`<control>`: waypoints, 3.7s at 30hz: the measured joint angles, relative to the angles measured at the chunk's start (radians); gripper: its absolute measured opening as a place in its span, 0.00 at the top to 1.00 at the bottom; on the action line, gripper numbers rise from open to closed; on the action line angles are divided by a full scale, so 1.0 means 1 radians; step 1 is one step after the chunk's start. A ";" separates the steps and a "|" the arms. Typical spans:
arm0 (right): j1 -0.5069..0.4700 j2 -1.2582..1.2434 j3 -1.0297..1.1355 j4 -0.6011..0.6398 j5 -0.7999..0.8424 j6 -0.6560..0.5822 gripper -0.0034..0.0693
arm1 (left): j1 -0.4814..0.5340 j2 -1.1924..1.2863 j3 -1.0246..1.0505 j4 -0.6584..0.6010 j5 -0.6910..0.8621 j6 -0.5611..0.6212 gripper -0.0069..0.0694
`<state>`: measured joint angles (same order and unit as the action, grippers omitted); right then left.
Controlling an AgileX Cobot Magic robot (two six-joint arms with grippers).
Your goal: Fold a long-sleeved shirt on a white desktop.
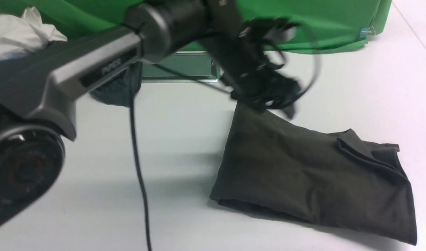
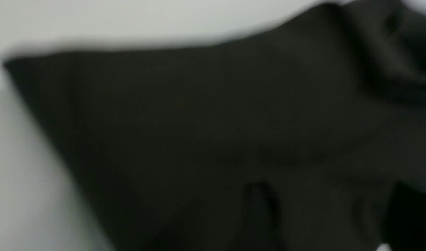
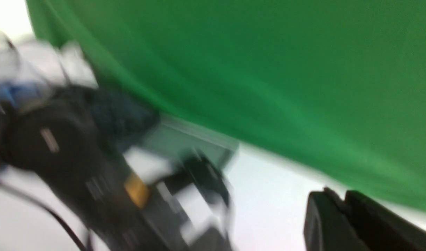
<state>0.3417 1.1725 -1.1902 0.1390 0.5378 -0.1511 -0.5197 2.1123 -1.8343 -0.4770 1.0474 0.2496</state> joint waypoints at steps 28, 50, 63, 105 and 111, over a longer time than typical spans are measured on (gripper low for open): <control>-0.430 0.550 0.308 -0.003 -0.228 0.034 0.92 | 0.002 -0.017 0.405 -0.070 -0.309 0.041 0.88; -0.023 0.618 0.273 0.048 -0.197 -0.060 0.92 | -0.003 -0.020 0.405 -0.025 -0.312 -0.014 0.88; 0.042 0.846 -0.160 0.041 -0.015 -0.093 0.92 | 0.096 -0.049 0.469 -0.020 -0.312 -0.080 0.88; 0.011 -0.126 0.146 -0.037 0.039 0.112 0.82 | 0.371 -0.403 0.451 0.026 0.139 0.010 0.47; 0.021 -0.412 0.617 -0.021 -0.191 0.227 0.81 | 0.371 -0.677 0.639 0.010 0.159 -0.015 0.47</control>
<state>0.3623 0.7603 -0.5735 0.1180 0.3468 0.0764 -0.1492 1.4353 -1.1949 -0.4671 1.2069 0.2346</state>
